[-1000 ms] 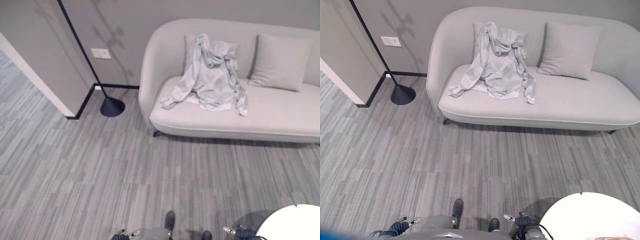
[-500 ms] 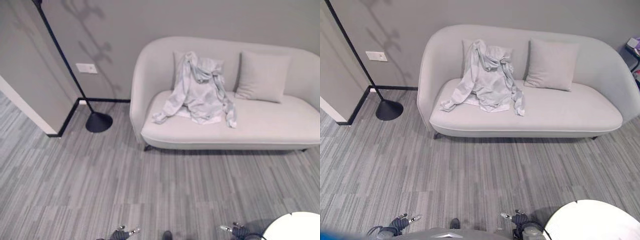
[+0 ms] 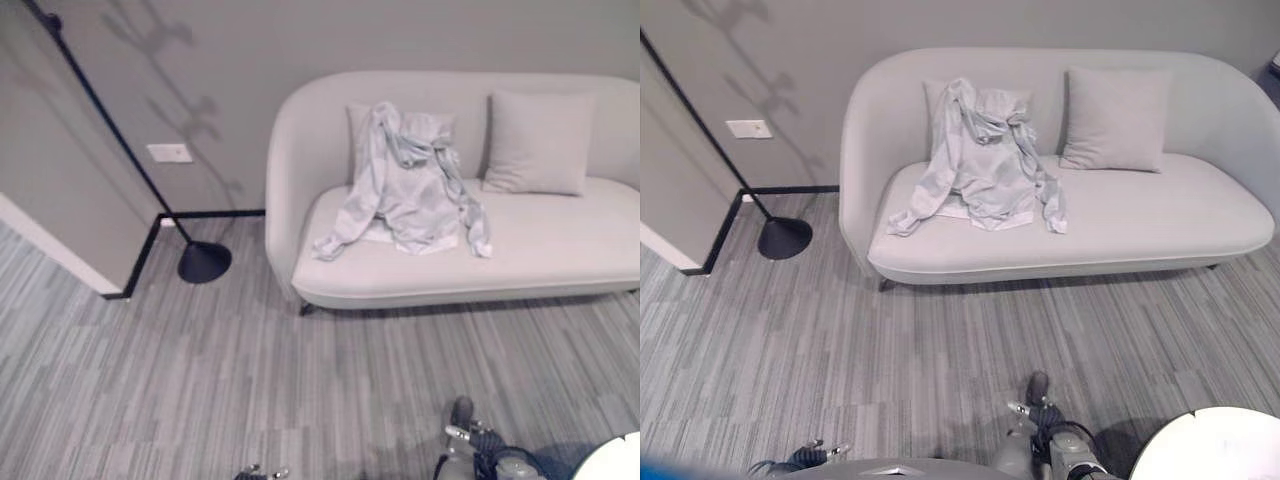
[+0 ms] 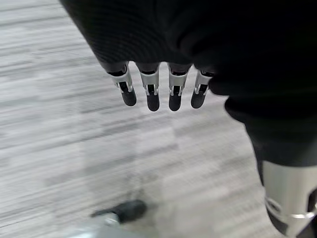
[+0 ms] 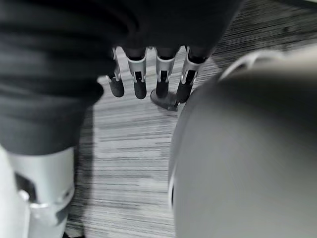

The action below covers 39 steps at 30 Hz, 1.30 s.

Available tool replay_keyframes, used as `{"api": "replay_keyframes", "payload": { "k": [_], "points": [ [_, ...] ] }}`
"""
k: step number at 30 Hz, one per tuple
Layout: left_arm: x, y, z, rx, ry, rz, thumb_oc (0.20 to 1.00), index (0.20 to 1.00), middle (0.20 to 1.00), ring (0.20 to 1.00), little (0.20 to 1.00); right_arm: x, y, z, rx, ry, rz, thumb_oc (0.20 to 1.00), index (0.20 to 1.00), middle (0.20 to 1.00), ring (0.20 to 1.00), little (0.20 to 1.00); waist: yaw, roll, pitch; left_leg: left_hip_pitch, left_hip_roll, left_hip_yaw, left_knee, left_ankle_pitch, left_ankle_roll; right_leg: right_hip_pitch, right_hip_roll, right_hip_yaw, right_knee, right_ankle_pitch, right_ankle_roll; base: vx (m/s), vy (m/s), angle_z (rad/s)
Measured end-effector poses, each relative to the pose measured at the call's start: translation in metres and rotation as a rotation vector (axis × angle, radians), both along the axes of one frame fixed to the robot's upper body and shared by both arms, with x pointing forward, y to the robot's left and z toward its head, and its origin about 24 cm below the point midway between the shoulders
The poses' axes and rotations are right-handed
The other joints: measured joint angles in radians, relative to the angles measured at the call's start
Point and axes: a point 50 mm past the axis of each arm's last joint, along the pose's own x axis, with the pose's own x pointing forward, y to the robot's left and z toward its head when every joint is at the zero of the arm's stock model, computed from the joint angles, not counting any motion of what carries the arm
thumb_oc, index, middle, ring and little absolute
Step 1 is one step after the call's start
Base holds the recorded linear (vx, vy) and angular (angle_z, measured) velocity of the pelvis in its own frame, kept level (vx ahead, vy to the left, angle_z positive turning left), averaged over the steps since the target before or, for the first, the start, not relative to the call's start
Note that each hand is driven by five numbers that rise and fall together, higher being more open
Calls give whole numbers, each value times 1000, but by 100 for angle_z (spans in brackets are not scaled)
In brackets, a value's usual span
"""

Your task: Hang the clothes on the sofa on the clothes rack.

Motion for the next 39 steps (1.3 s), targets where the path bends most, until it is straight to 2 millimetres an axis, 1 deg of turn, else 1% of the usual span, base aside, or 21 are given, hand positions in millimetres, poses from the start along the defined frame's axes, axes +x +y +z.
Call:
{"api": "replay_keyframes", "payload": {
  "k": [3,4,5,6,9,10,13,14,15,17,19,21,22,24,26,27,29,30,32,35,39],
  "points": [
    [7,-2,1,-3,-30,3,1000,1000,1000,1000,1000,-12,-2,-4,-8,39,-12,1000,1000,1000,1000,1000,-29,-15,-17,38,39,-77,-1,-30,-48,38,86,-35,92,5,-22,314,-286,73],
    [7,1,2,4,-37,-4,1000,1000,1000,1000,1000,-30,-4,-8,-8,82,-24,1000,1000,1000,1000,1000,-23,-54,-27,60,31,-68,1,-31,-51,73,122,-44,89,42,-102,338,-376,84],
    [0,1,1,4,-24,2,1000,1000,1000,1000,1000,-40,-7,-10,-15,113,-32,1000,1000,1000,1000,1000,-20,-77,-38,70,36,-76,14,-49,-73,105,124,-72,75,7,-207,422,-488,35],
    [-5,-5,-2,-9,-10,12,1000,1000,1000,1000,1000,-41,-14,-9,-34,119,-37,1000,1000,1000,1000,1000,-15,-51,-43,59,60,-72,56,-70,-95,119,155,-71,60,23,-212,331,-421,1],
    [-19,-3,-4,-11,17,45,1000,1000,1000,1000,1000,-40,-24,-6,-65,104,-27,1000,1000,1000,1000,1000,-3,-53,-42,-52,81,-77,348,-103,-138,183,197,-52,3,-10,-260,183,-234,-24],
    [-16,-2,-3,-9,6,49,1000,1000,1000,1000,1000,-43,-25,-6,-68,105,-25,1000,1000,1000,1000,1000,-7,-53,-43,-69,112,-74,385,-129,-173,197,207,-55,4,-29,-271,170,-168,15],
    [8,0,3,-9,-79,37,1000,1000,1000,1000,1000,-44,-24,-7,-69,102,-31,1000,1000,1000,1000,1000,-1,-55,-42,-76,255,-76,291,-121,-212,229,238,-67,4,-69,-285,144,-113,22],
    [14,-2,4,-17,-101,44,1000,1000,1000,1000,1000,-38,-25,-5,-77,81,-30,1000,1000,1000,1000,1000,9,-40,-43,-78,351,-84,205,-82,-256,242,273,-68,4,-84,-291,254,-186,-10],
    [20,-6,5,-24,-112,38,1000,1000,1000,1000,1000,-26,-24,-2,-85,56,-2,1000,1000,1000,1000,1000,14,-36,-38,-138,384,-103,174,-15,-256,248,278,-60,-3,-112,-274,243,-180,-18],
    [24,-10,6,-34,-122,26,1000,1000,1000,1000,1000,-22,-28,0,-95,47,3,1000,1000,1000,1000,1000,25,-32,-37,-212,350,-109,127,4,-253,236,262,-46,-3,-108,-259,110,-78,-8],
    [31,-12,7,-36,-132,14,1000,1000,1000,1000,1000,-18,-29,1,-99,38,4,1000,1000,1000,1000,1000,38,-47,-35,-305,232,-163,117,35,-212,195,205,-32,-1,-108,-251,85,-60,-29],
    [13,-11,2,-35,-87,28,1000,1000,1000,1000,1000,-15,-24,1,-87,23,10,1000,1000,1000,1000,1000,43,-23,-24,-304,169,-174,72,79,-166,171,165,-32,4,-94,-186,114,-52,-38],
    [10,-8,2,-27,-81,30,1000,1000,1000,1000,1000,-20,-18,-2,-71,38,12,1000,1000,1000,1000,1000,45,-26,-23,-296,158,-170,72,89,-171,181,165,-36,4,-92,-158,126,-30,3],
    [7,-2,3,-13,-72,32,1000,1000,1000,1000,1000,-29,-14,-5,-59,69,6,1000,1000,1000,1000,1000,50,-24,-15,-305,138,-174,98,85,-172,190,164,-21,4,-89,-150,151,-2,14],
    [5,7,4,11,-61,40,1000,1000,1000,1000,1000,-28,-11,-6,-53,65,7,1000,1000,1000,1000,1000,75,-19,19,-327,114,-146,183,61,-200,205,158,10,0,-76,-166,214,12,-2],
    [9,9,5,14,-71,45,1000,1000,1000,1000,1000,-21,-11,-4,-53,46,2,1000,1000,1000,1000,1000,77,-31,46,-394,100,-118,322,22,-231,219,150,29,1,-82,-172,187,1,-9],
    [8,6,4,5,-67,43,1000,1000,1000,1000,1000,-14,-13,-2,-60,31,5,1000,1000,1000,1000,1000,96,-37,59,-435,76,-97,329,6,-214,226,133,39,3,-96,-177,186,2,-16],
    [6,-2,2,-19,-63,42,1000,1000,1000,1000,1000,-8,-22,2,-85,16,5,1000,1000,1000,1000,1000,95,-8,59,-441,55,-95,223,53,-155,228,142,40,-1,-107,-162,213,49,-28],
    [-6,1,0,-13,-31,61,1000,1000,1000,1000,1000,-4,-19,3,-80,6,12,1000,1000,1000,1000,1000,94,2,60,-397,58,-87,175,123,-90,250,156,51,-3,-112,-145,214,57,-34],
    [-12,17,3,28,-17,70,1000,1000,1000,1000,1000,-19,1,-6,-27,42,16,1000,1000,1000,1000,1000,90,-70,46,-337,55,-66,121,130,-92,278,144,57,2,-127,-125,238,105,-12],
    [-8,19,4,32,-27,66,1000,1000,1000,1000,1000,-25,3,-8,-20,58,12,1000,1000,1000,1000,1000,88,-95,31,-300,53,-47,83,140,-73,291,142,65,3,-123,-121,213,86,-9]
  ]
}}
